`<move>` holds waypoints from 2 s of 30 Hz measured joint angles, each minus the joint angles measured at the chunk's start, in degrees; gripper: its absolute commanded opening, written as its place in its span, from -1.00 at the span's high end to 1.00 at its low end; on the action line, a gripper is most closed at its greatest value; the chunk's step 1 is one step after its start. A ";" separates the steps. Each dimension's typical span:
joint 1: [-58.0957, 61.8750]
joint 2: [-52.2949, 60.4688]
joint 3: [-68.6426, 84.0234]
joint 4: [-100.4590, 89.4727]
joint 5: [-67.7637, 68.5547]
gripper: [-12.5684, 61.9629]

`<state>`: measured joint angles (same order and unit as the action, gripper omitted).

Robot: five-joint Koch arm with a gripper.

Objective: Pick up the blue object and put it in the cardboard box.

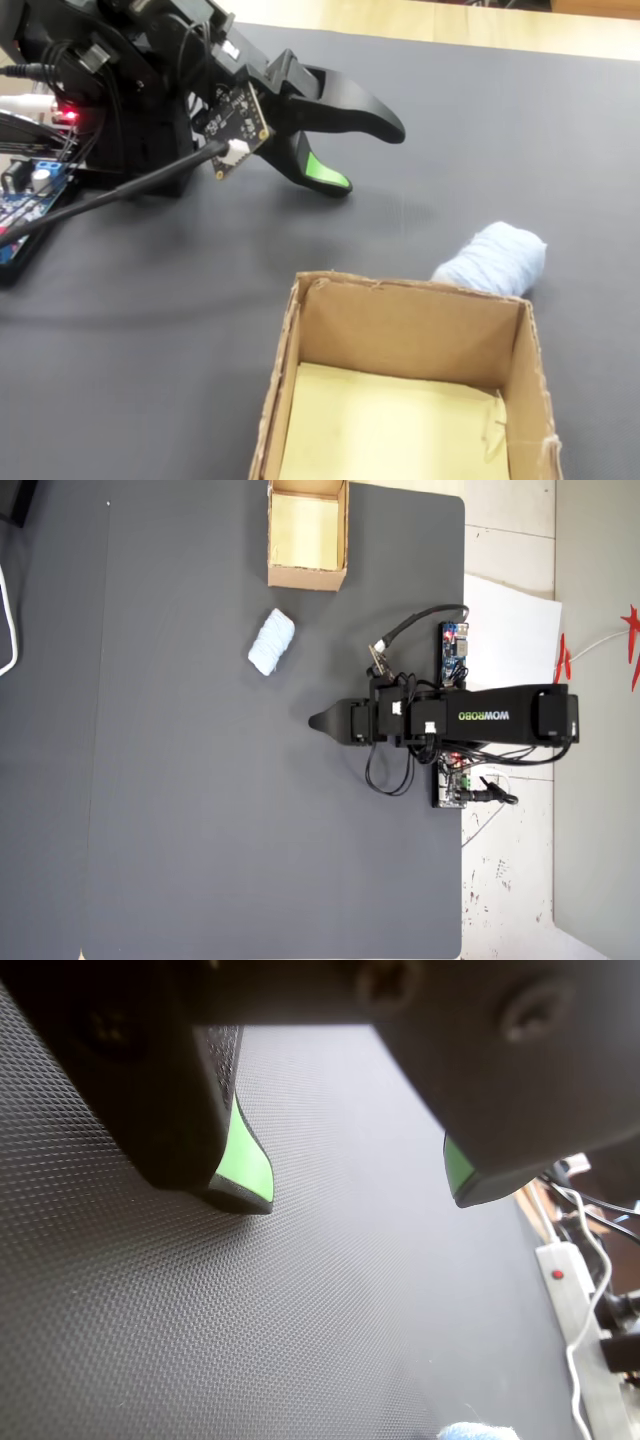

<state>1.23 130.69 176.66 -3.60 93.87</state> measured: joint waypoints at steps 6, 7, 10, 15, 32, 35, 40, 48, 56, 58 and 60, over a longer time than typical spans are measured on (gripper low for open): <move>0.00 0.00 0.00 -0.09 0.00 -0.25; 0.00 0.00 0.00 -0.09 0.00 -0.25; 0.00 0.00 0.00 -0.09 0.00 -0.25; 0.00 0.00 0.00 -0.09 0.00 -0.25; 0.00 0.00 0.00 -0.09 -0.09 -0.25; 0.00 0.00 0.00 -0.09 -0.09 -0.25; 0.00 0.00 0.00 -0.09 0.00 -0.25; -0.35 0.00 0.00 -0.53 -0.09 -0.25; -0.88 0.00 0.00 -4.22 -0.35 -0.25; -1.23 0.00 0.00 -5.80 -0.35 -0.25; -1.76 0.00 -0.53 -6.42 -0.35 -0.25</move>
<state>-0.53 130.69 176.13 -10.02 93.52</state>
